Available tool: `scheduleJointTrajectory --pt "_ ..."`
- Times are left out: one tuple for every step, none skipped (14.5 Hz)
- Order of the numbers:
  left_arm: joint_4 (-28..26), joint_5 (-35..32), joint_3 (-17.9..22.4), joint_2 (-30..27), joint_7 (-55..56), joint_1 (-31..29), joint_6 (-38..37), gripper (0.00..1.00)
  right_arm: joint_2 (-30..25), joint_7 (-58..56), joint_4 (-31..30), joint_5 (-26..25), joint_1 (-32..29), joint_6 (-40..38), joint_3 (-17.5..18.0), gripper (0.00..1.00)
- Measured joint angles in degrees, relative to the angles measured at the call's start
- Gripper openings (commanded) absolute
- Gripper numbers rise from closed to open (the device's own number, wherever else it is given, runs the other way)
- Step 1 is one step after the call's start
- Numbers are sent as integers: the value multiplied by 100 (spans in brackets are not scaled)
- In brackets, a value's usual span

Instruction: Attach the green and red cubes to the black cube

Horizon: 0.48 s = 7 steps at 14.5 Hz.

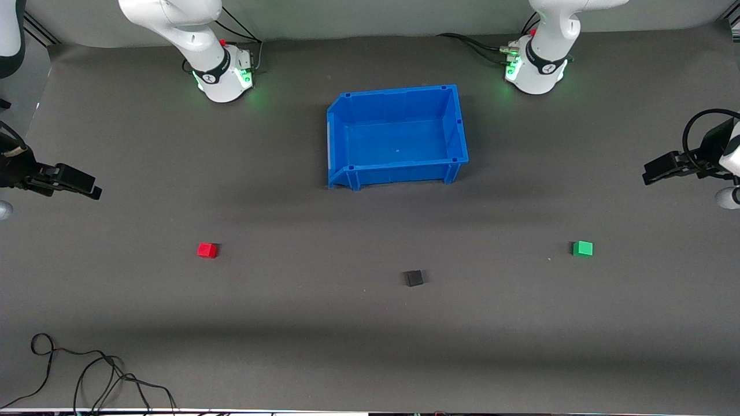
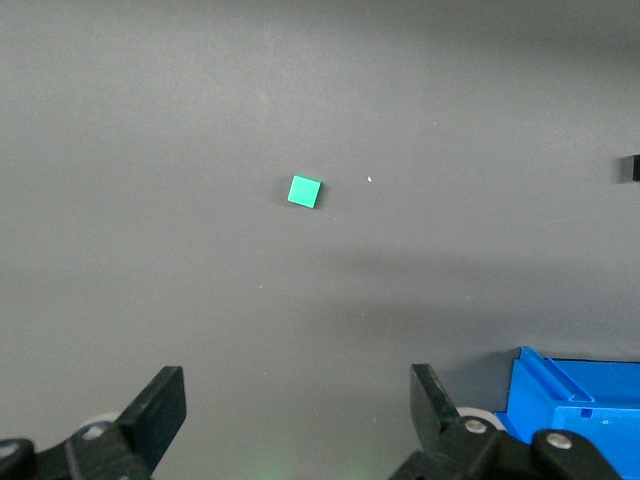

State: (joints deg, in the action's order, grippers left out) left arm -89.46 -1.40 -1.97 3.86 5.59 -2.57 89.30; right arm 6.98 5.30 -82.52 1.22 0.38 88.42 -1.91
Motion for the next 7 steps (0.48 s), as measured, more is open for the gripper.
scheduleJointTrajectory --pt "0 -1 -2 0 0 0 -1 100 0 0 0 0 0 -6 0 100" --pt "0 -1 -7 0 0 2 -3 100 2 0 1 0 0 -19 0 100" --pt "0 -1 -15 0 0 14 -4 100 4 0 5 0 0 -34 0 100" --pt "0 -1 -22 0 0 39 -9 100 6 0 11 0 0 -44 0 100" --pt "-1 -19 -26 0 1 67 -27 100 8 0 15 0 0 -49 0 100" --pt "-7 -110 -29 1 7 86 -54 100 9 0 18 0 0 -50 0 100" --pt "-25 -285 -32 4 16 96 -82 100 10 0 22 0 0 -50 0 100"
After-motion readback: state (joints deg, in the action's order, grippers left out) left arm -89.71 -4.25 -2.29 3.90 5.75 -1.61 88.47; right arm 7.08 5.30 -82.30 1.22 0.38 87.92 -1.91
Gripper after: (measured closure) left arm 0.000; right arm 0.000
